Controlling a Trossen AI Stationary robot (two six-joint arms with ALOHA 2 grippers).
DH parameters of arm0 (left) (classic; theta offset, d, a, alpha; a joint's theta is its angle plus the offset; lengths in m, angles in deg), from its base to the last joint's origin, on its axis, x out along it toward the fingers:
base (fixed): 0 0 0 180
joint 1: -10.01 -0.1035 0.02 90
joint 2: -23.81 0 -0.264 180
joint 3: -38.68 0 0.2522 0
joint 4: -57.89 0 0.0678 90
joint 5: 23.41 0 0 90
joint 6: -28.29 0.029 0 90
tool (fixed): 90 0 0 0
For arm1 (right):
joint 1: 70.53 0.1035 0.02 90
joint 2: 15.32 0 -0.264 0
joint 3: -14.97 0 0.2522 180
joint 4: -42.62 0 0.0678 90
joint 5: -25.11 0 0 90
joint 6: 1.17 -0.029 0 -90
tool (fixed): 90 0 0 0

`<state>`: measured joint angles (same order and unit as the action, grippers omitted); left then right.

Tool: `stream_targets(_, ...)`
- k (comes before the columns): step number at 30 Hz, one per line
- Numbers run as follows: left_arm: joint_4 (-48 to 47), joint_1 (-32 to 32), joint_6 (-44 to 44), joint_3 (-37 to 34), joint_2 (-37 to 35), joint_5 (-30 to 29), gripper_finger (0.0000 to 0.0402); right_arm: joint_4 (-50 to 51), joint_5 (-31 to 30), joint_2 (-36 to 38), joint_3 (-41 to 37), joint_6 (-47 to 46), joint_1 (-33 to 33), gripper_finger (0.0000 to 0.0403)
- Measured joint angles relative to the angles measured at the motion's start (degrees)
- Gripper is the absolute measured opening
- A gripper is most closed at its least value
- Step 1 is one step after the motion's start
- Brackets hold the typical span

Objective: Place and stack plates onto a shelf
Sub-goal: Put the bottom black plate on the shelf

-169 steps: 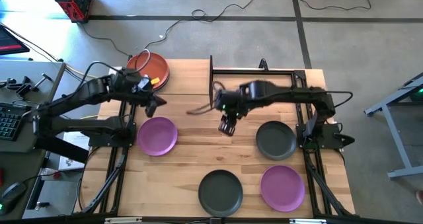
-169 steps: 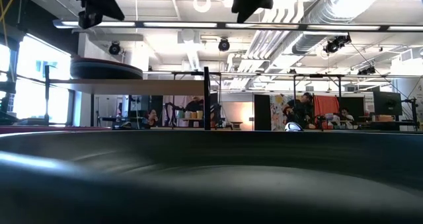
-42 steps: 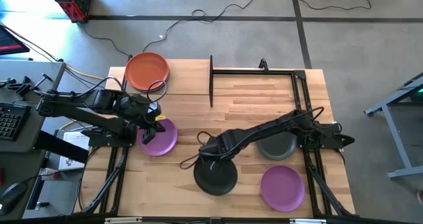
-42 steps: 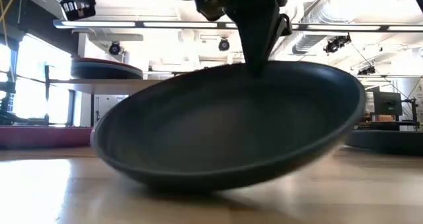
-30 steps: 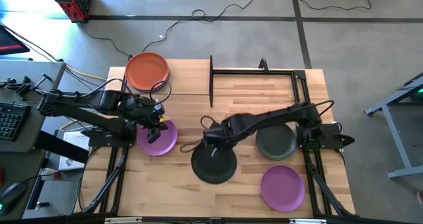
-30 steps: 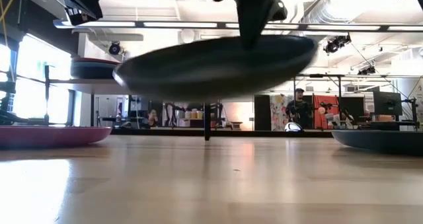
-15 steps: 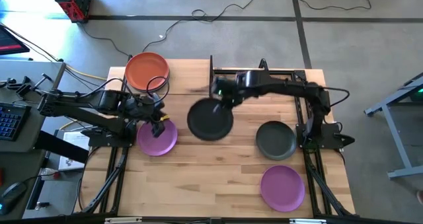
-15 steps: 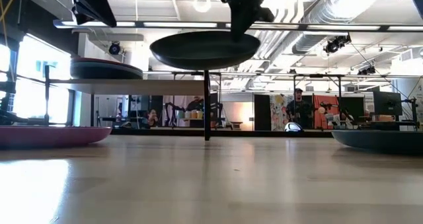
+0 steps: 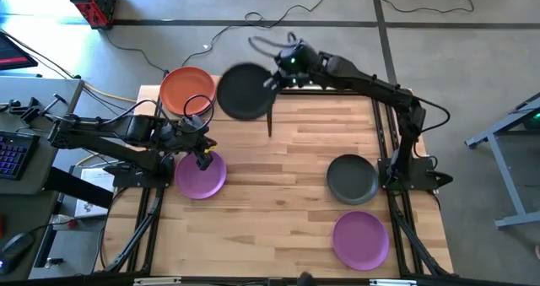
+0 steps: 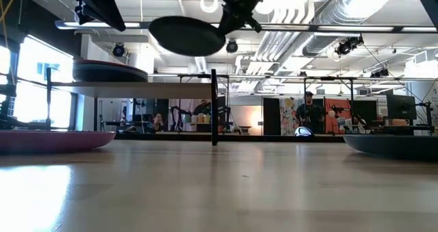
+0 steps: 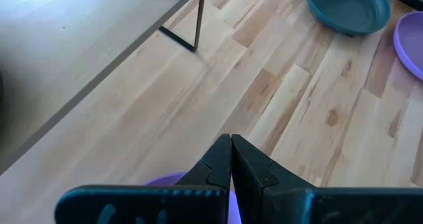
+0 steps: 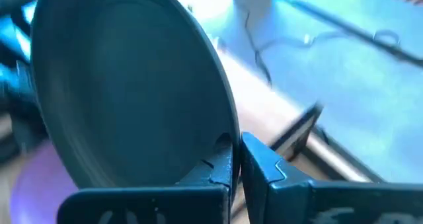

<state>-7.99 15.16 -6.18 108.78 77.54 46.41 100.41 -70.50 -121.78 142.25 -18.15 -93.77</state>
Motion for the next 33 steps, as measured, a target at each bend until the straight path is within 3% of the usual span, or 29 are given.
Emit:
stream_targets(12, -0.1, -1.6, -1.1, 0.0, 0.0, 0.0, 0.0001, -15.6, -0.4, -2.2, 0.1, -2.2, -4.3, 0.0000)
stream_targets(21, -0.4, -2.3, -1.0, 0.0, 0.0, 0.3, 0.0001, -14.3, 5.0, -5.2, 0.0, -0.3, -4.4, 0.0000)
stream_targets(33, -0.4, -2.3, -1.7, 0.0, 0.0, 0.4, 0.0001, -12.0, 5.9, -8.3, 0.0, 1.0, -5.0, 0.0000)
